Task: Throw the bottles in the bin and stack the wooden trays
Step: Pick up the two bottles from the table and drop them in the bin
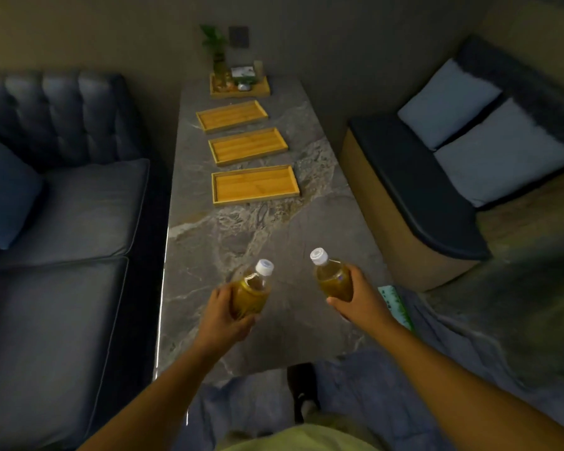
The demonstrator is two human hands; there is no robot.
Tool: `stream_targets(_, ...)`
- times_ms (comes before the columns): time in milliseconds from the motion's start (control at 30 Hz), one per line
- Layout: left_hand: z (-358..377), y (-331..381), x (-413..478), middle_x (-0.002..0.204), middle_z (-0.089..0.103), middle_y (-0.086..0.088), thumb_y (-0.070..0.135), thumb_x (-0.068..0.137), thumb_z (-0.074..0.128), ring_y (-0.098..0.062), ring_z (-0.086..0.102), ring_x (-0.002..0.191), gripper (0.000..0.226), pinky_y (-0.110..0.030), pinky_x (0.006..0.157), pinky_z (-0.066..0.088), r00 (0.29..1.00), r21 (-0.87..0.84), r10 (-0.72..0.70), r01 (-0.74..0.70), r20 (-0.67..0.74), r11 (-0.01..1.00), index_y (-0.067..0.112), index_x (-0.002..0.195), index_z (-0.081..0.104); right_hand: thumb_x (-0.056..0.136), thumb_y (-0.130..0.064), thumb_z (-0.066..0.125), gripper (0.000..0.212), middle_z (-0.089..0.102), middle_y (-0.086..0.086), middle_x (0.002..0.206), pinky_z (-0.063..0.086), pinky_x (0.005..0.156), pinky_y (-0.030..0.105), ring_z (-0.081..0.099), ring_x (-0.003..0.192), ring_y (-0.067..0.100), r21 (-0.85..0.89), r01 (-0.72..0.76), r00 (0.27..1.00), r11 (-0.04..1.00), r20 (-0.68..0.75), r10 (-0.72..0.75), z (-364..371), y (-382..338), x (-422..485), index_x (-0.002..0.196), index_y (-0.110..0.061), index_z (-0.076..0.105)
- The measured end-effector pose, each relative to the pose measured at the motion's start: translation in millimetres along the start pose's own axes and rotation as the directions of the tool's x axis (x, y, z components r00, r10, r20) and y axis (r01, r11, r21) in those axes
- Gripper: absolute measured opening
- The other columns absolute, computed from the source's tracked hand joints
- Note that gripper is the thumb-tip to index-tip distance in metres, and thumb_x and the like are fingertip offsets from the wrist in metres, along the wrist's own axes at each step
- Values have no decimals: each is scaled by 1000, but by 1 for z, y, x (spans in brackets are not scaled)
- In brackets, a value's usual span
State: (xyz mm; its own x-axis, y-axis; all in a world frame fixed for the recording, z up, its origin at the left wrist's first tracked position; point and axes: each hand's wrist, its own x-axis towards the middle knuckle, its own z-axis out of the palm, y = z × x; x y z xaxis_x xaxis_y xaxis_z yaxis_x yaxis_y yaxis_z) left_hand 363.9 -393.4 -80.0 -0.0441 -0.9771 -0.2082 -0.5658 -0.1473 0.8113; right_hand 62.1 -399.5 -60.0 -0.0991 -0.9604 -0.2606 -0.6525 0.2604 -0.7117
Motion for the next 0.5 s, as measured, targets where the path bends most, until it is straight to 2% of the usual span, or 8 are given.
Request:
stream_targets(133, -8, 11, -9, 123, 45, 1, 38, 65, 80, -21, 55, 103, 73, -43, 82, 57, 979, 166, 96, -126, 179, 978, 31, 127, 43, 74, -38, 80, 84, 47, 9, 140, 48, 101, 46, 52, 123, 29, -154, -25, 998, 988, -61, 16, -18, 3, -40, 143, -23, 34)
stream_targets(200, -8, 21, -8, 126, 49, 0, 37, 67, 80, -18, 54, 106, 73, -39, 86, 55, 948, 241, 173, -239, 266, 941, 28, 130, 44, 73, -41, 79, 83, 47, 12, 138, 48, 99, 47, 53, 121, 31, -279, -21, 999, 960, -50, 8, -29, 8, -61, 141, -22, 36)
stream_targets(333, 4, 51, -5, 127, 55, -1, 39, 67, 75, -21, 56, 111, 73, -34, 92, 48, 865, 402, 250, -436, 435, 805, 26, 132, 44, 75, -47, 71, 86, 43, 13, 143, 45, 100, 43, 50, 124, 34, -534, -40, 999, 845, -1, 47, -52, 29, -102, 145, -19, 30)
stream_targets(500, 45, 90, -8, 130, 53, -1, 40, 67, 69, -25, 55, 113, 76, -39, 96, 41, 713, 477, 294, -663, 636, 577, 29, 133, 36, 77, -48, 71, 90, 42, 14, 145, 43, 103, 42, 48, 128, 33, -608, -108, 991, 787, 0, 136, -85, 61, -156, 148, -15, 26)
